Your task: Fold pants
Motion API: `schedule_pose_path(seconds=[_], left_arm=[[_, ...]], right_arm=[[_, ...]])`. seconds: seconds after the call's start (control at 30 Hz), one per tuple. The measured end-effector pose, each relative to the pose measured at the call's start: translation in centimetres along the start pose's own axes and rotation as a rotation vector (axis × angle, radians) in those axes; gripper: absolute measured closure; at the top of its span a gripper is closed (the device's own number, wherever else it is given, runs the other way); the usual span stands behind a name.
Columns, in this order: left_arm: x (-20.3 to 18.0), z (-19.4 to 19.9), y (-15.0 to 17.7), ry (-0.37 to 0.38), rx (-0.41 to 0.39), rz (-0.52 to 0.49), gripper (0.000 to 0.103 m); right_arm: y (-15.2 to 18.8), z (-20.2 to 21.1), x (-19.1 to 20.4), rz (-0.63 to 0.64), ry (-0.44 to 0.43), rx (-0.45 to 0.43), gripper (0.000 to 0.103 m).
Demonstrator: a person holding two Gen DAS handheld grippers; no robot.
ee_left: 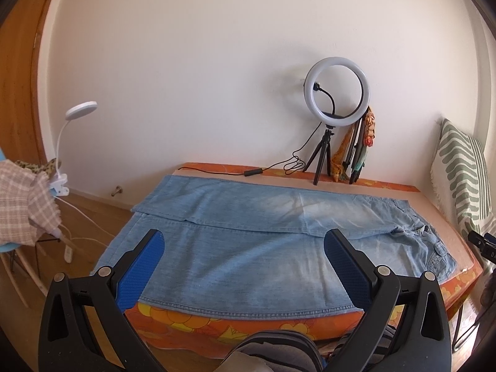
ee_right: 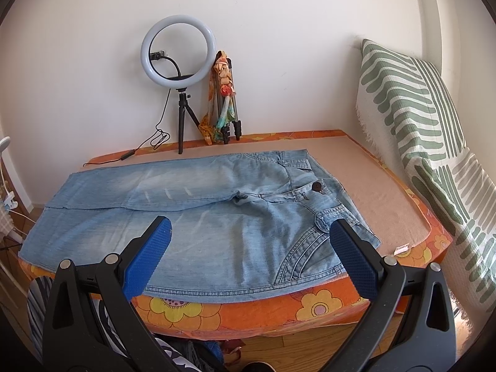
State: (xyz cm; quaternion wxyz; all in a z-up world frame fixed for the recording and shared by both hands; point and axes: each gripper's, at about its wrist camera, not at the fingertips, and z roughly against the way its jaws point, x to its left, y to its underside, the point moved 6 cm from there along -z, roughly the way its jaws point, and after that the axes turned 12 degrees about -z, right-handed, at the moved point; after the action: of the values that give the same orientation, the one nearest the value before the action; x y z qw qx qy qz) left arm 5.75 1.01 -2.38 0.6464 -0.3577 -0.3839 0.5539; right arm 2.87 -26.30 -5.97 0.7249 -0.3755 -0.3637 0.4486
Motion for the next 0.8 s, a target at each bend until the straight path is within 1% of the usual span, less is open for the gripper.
schedule_pose_path(seconds=[0.13,0.3,0.43,0.53,0.6,0.8], left_arm=[[1.9,-0.7,0.2,-0.016,0.014,0.031,0.001],[3.8,-1.8,0.1,-0.069,0.040,-0.022,0.001],[5.3,-2.9,-0.2,-0.067,0.069,-0.040,0.001],[6.4,-3.9,-0.3,-0.030,0.081,-0.025,0.001],[7.0,-4.6,-0.5,-0.019,0.091,-0.016,0.001],[9.1,-7.1,-1.5,-0.043,0.118,-0.055,0.001]], right_arm=[[-0.6,-0.4,0.5,0.011,-0.023,0.003,0.000],[-2.5,-1.3,0.8,0.042,-0.053,0.008,0.000],[-4.2,-2.4,1.7,0.055,-0.088,0.023,0.000],[-5.2,-3.5,2.7,0.049,-0.132,0.056,0.000],[-5.8,-4.2,3.6,0.052,-0.156,0.073,0.000],[-8.1,-6.1,6.5,0.124,-0.198,0.096,0.000]])
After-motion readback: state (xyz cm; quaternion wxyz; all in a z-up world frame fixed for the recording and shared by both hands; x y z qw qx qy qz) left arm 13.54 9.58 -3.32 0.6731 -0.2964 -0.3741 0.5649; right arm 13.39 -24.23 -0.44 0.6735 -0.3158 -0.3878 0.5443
